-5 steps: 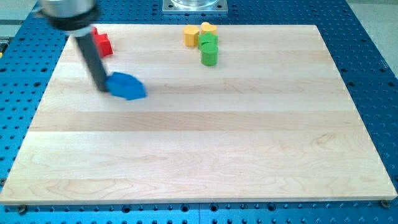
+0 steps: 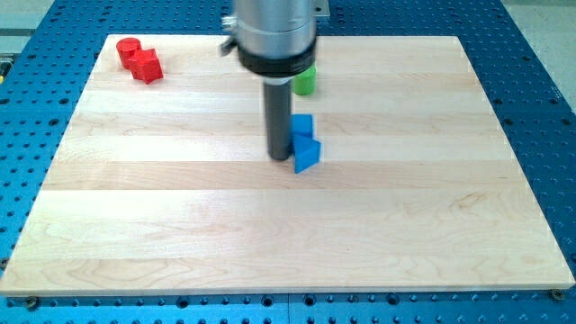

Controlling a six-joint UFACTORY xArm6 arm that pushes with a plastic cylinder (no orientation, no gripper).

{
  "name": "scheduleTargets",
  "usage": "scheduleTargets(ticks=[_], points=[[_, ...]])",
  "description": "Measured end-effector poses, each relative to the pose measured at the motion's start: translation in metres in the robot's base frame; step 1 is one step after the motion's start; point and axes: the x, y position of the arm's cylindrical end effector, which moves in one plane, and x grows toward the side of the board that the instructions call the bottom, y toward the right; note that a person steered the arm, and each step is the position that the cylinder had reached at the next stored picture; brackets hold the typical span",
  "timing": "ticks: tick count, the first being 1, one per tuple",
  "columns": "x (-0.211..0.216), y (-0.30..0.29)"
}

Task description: Separate the blue blocks

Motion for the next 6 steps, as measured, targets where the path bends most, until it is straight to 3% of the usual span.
scheduleTargets(ticks=[1,2,3,4,6], points=[[-0.044,0.076],[-0.129,0.161],[-0.078,0.161],[-0.092,0.068],[-0.192,0.050]])
